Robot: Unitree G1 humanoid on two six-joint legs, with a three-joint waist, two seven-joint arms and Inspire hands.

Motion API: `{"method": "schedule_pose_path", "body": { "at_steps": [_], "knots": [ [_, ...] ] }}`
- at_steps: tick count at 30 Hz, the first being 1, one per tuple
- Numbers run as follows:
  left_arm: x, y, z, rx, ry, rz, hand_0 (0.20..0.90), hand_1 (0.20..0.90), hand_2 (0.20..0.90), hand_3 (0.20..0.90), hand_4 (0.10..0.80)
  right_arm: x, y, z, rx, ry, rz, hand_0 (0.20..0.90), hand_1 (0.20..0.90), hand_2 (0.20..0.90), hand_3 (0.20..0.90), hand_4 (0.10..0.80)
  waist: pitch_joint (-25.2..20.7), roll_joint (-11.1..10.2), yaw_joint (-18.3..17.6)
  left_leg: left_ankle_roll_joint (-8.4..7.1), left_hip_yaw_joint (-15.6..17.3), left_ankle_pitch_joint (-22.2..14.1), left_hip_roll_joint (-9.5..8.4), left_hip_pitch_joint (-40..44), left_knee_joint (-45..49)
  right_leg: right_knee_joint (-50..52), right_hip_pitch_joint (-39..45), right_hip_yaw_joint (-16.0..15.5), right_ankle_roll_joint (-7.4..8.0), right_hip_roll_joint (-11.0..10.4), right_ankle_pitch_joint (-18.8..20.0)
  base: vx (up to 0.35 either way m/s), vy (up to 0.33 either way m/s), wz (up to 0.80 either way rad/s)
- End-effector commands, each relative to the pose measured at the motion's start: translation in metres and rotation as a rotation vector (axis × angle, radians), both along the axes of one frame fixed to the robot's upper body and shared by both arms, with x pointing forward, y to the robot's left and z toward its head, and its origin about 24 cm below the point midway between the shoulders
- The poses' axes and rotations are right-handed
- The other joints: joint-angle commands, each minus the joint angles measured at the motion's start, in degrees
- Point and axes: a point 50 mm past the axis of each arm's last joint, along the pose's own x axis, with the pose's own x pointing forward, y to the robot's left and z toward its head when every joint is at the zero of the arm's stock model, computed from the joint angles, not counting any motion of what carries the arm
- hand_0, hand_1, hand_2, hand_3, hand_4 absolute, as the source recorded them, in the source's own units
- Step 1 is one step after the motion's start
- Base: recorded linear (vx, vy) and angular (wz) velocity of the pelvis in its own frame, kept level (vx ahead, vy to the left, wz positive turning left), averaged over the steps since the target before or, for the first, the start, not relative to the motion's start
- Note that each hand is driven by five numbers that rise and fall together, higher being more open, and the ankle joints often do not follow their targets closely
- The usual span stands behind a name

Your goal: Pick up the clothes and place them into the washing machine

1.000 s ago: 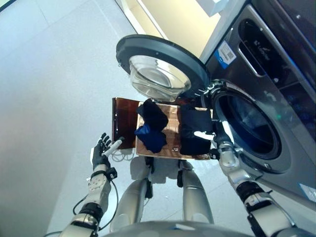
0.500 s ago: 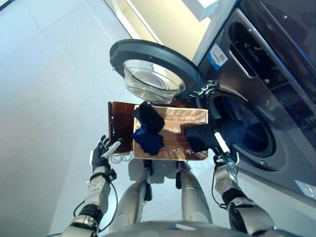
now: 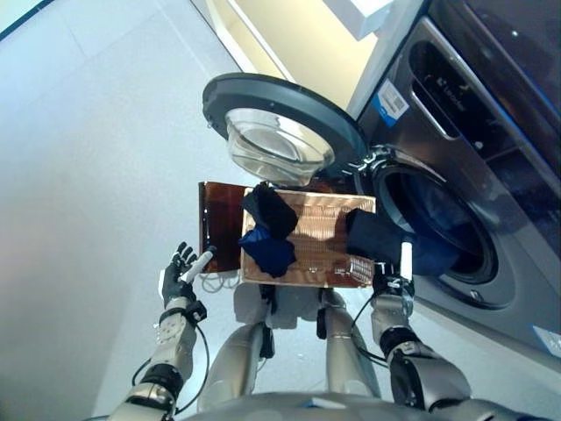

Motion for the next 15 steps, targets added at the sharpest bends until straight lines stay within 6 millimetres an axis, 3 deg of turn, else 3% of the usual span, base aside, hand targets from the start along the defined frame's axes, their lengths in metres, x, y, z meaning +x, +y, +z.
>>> {"method": "schedule_pose_path", "body": {
  "at_steps": [1,11,15],
  "knots": [
    [0.006,0.011,0.011,0.018,-0.086,0.039,0.900,0.900,0.900,0.900,0.800,0.010,-0.042,0.031,-0.112,-0.112,-0.162,0.200,0.200,0.200,0.200,0.300,-1.16,0.59,0.49,-4.57,-0.07,-4.86,-1.60,-2.94,4.80,-4.96,3.02,-0.95,-0.71,0.31,-0.07,-0.027,-0.008,0.03],
    [0.001,0.006,0.010,0.027,-0.084,-0.014,0.900,0.900,0.900,0.900,0.800,0.030,-0.101,0.092,-0.138,-0.207,-0.408,0.200,0.200,0.200,0.200,0.300,-1.14,3.97,2.37,-4.88,-0.12,-3.55,-1.80,-4.37,3.35,-5.09,1.19,-0.68,-0.84,0.46,-0.10,-0.009,-0.012,0.01],
    [-0.003,0.005,0.004,0.022,-0.054,-0.023,0.900,0.900,0.900,0.900,0.800,0.028,-0.113,0.101,-0.154,-0.221,-0.440,0.200,0.200,0.200,0.200,0.300,-1.84,4.52,2.45,-4.91,-0.06,-3.43,-1.61,-4.60,3.08,-4.80,0.54,-0.63,-0.96,0.56,-0.30,0.015,-0.009,-0.01]
  ]
}}
